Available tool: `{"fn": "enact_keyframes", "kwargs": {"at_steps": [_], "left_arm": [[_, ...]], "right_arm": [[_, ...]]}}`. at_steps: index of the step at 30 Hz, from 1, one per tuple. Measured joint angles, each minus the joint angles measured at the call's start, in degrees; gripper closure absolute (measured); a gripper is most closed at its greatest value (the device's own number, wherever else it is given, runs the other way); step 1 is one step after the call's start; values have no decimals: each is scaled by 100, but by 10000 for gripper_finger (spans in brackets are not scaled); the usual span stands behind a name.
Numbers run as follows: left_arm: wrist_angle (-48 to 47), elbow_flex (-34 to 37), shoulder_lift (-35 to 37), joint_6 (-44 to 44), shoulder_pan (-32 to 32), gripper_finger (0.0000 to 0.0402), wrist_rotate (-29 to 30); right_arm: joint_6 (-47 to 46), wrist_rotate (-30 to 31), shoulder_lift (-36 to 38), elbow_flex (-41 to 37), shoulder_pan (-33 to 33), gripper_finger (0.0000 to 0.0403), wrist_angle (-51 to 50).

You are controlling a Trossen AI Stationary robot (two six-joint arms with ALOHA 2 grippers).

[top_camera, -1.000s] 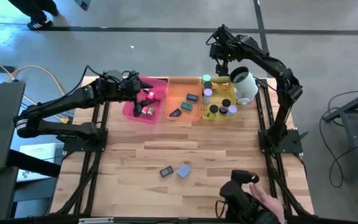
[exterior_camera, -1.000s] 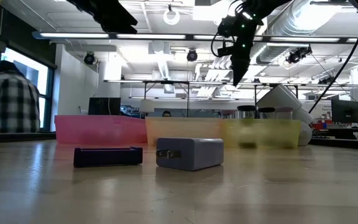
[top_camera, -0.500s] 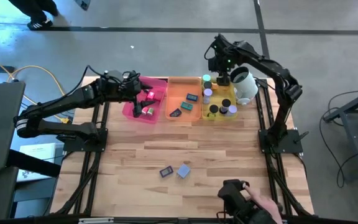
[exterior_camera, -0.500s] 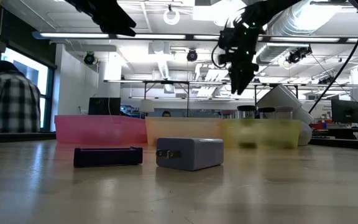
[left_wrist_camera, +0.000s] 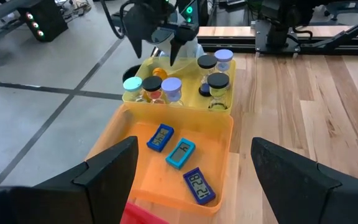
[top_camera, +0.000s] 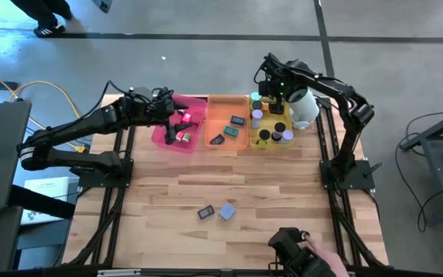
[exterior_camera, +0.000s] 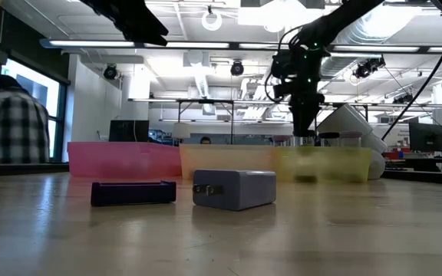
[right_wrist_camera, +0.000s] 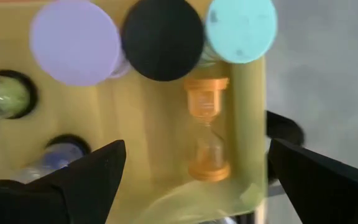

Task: Pick & Place Office items
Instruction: Put the yellow hourglass into the yellow bin

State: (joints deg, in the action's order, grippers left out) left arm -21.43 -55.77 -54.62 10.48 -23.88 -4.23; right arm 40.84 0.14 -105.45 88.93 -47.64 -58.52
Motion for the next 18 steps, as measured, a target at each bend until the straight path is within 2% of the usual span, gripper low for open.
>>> {"fn": "enact_keyframes", "kwargs": {"at_steps": [5,12,18], "left_arm": [[-12,0,-8,20,-2,97,2],[-32,0,-8,20,-2,97,2],[-35,0,-8,15,0,97,2]], "right_arm": [[-894,-526,0,-11,2,17,69],[-167,-520,0,-11,2,17,-207],[-584,-476,0,-11,2,17,-68]]}}
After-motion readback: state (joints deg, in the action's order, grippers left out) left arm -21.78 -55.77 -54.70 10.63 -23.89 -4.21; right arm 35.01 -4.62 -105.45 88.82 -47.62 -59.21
